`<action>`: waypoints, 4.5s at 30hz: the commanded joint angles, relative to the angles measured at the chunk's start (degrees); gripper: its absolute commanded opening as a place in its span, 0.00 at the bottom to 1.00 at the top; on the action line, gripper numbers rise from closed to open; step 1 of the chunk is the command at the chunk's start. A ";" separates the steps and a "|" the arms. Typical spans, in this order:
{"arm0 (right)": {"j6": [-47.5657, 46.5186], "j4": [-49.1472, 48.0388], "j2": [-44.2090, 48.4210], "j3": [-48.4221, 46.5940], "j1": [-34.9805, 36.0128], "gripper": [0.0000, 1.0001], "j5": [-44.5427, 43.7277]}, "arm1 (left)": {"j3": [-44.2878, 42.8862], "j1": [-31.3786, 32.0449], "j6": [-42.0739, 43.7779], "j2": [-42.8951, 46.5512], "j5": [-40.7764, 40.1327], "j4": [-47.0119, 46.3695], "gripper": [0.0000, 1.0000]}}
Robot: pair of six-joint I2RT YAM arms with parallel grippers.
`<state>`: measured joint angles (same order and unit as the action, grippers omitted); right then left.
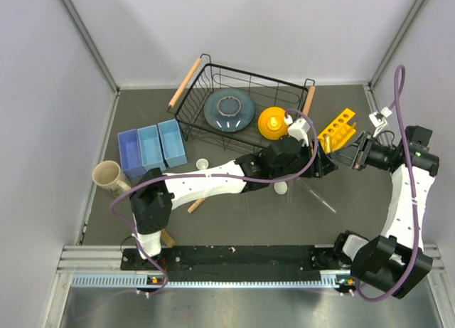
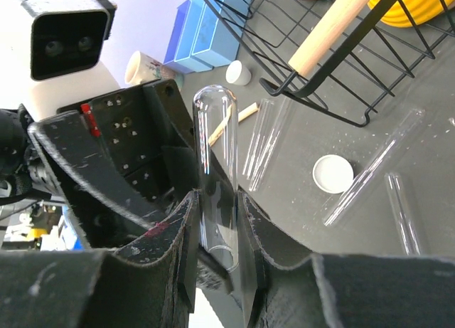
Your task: Organize the chemistry lab equipment
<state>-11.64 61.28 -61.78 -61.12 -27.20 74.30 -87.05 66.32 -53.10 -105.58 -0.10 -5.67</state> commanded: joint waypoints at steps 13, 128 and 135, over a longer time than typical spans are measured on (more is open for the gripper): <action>-1.19 -0.10 4.03 -0.40 4.52 0.20 -3.11 | 1.17 0.12 3.79 2.30 -4.47 -0.20 0.21; -4.71 -53.19 -40.09 -20.70 6.11 0.17 -53.03 | 70.87 -1.29 11.79 87.91 -28.03 22.28 0.99; -2.69 -53.98 -41.93 -20.00 6.02 0.17 -50.05 | 70.61 -1.29 11.88 87.21 -28.03 22.11 0.99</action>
<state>-15.33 10.52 -102.26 -79.68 -20.51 22.02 -15.75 65.12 -40.86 -17.76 -27.73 18.24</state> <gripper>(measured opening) 0.243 0.990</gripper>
